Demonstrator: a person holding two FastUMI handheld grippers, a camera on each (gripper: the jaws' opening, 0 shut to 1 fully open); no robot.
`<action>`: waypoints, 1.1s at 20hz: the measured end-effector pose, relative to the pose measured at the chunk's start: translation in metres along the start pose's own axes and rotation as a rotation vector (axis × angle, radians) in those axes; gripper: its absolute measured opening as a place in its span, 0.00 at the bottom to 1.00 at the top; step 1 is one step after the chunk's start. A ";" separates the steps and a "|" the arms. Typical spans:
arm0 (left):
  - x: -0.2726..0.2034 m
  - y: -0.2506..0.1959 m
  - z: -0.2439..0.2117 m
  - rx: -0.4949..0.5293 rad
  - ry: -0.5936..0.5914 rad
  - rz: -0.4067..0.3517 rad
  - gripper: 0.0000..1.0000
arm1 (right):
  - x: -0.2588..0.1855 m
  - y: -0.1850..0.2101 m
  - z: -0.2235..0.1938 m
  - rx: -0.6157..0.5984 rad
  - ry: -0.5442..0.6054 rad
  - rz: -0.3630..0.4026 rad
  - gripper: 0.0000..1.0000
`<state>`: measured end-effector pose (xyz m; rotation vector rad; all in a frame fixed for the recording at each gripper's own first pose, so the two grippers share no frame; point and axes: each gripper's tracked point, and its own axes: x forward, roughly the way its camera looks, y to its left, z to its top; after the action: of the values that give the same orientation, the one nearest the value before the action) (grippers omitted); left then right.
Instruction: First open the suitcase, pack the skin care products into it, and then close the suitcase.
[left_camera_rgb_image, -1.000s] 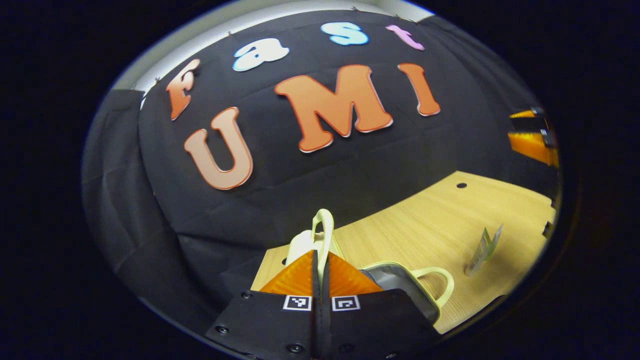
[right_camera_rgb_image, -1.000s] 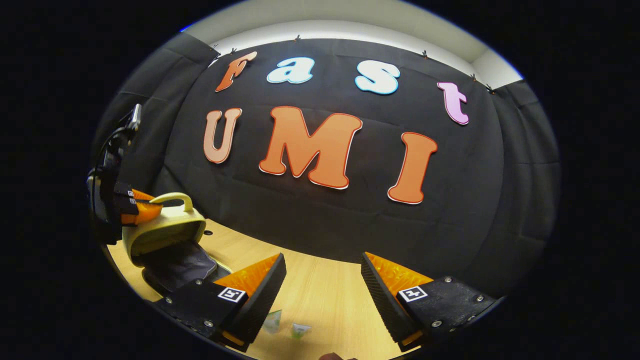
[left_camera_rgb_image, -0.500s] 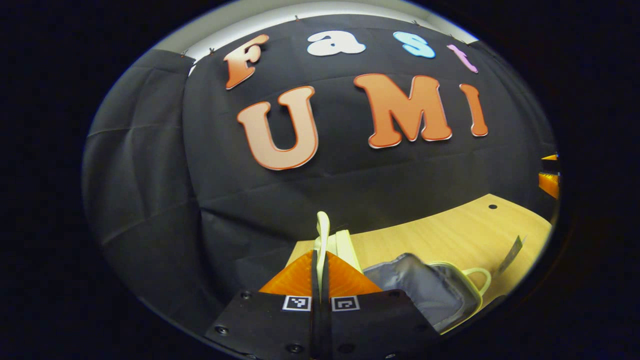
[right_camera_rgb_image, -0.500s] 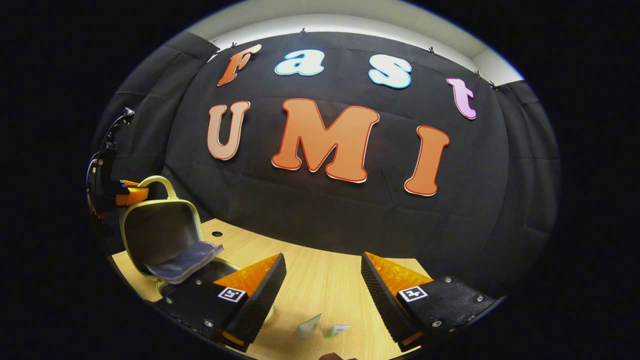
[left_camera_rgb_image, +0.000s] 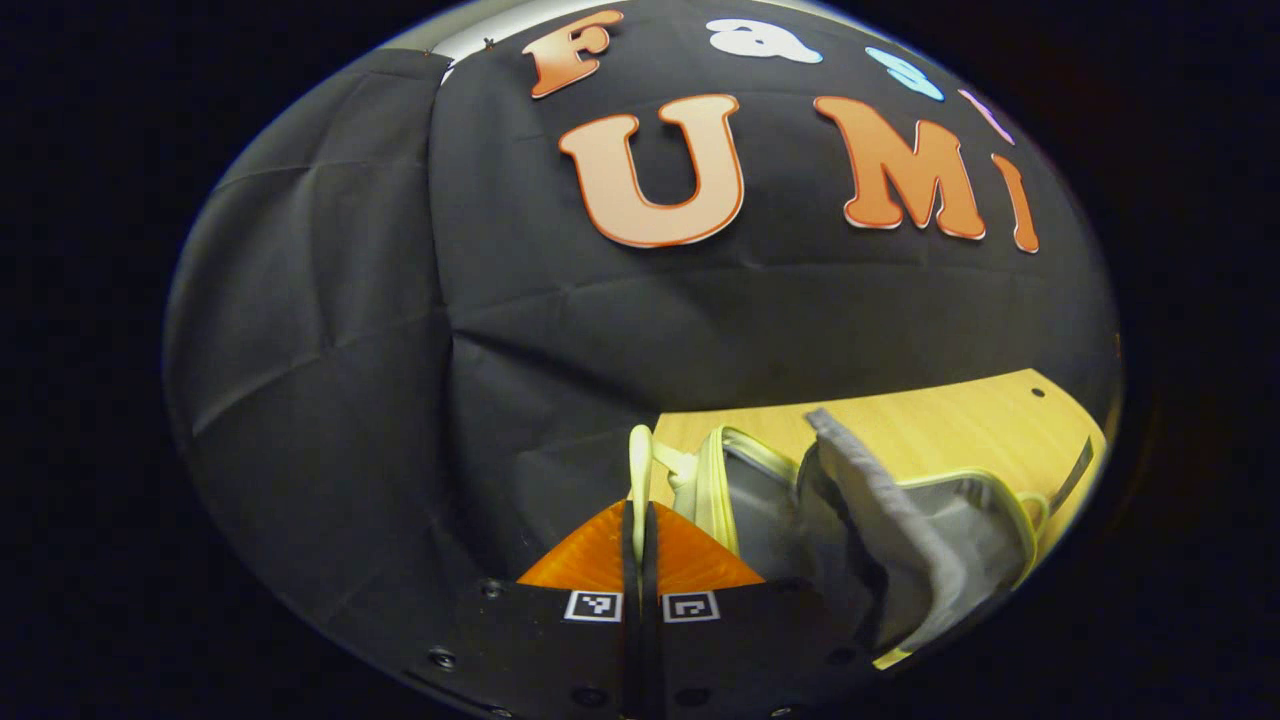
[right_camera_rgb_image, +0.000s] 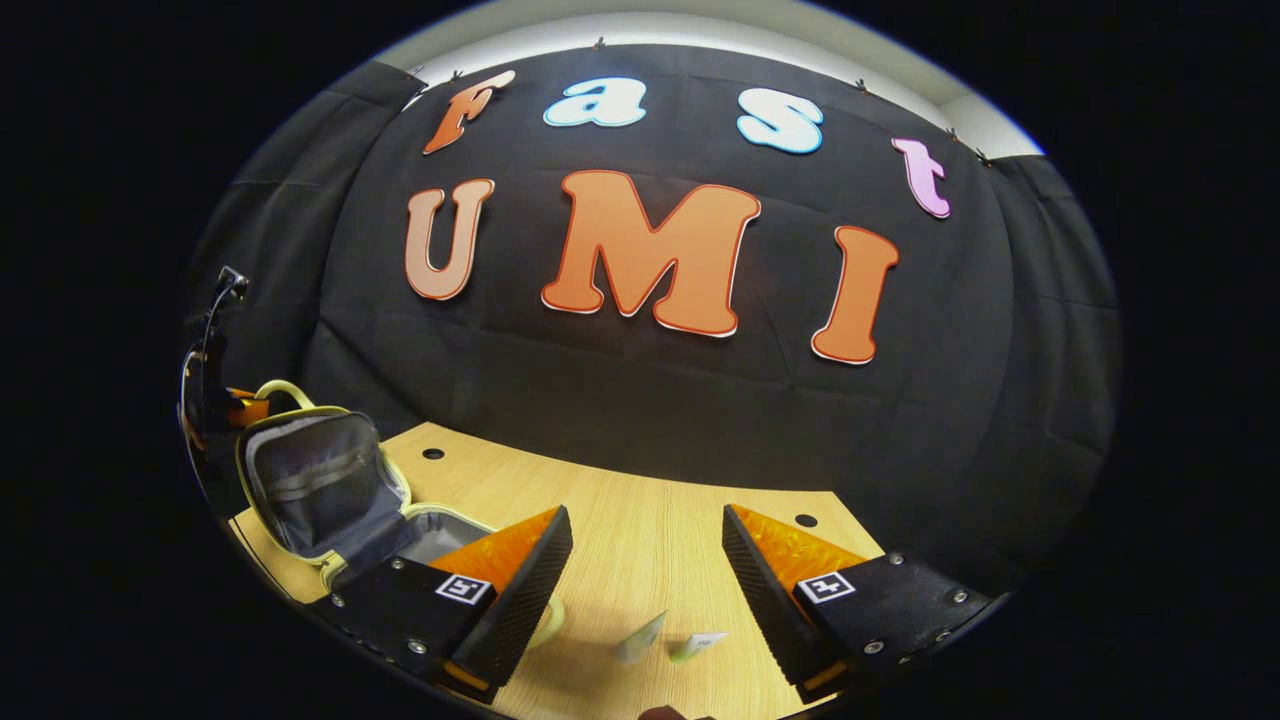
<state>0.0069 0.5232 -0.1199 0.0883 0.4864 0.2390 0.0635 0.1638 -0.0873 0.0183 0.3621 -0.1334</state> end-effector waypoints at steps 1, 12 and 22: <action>0.007 0.008 -0.013 0.005 0.022 0.016 0.00 | 0.000 0.000 -0.003 -0.003 0.008 -0.003 0.96; 0.001 0.011 -0.069 -0.013 0.113 0.185 0.41 | 0.003 -0.024 -0.040 0.005 0.079 0.035 0.96; -0.071 -0.218 0.015 -0.025 -0.125 -0.134 0.94 | -0.004 -0.067 -0.075 -0.004 0.117 0.069 0.95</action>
<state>-0.0016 0.2946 -0.1053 0.0459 0.3632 0.1071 0.0244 0.1012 -0.1551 0.0344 0.4784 -0.0633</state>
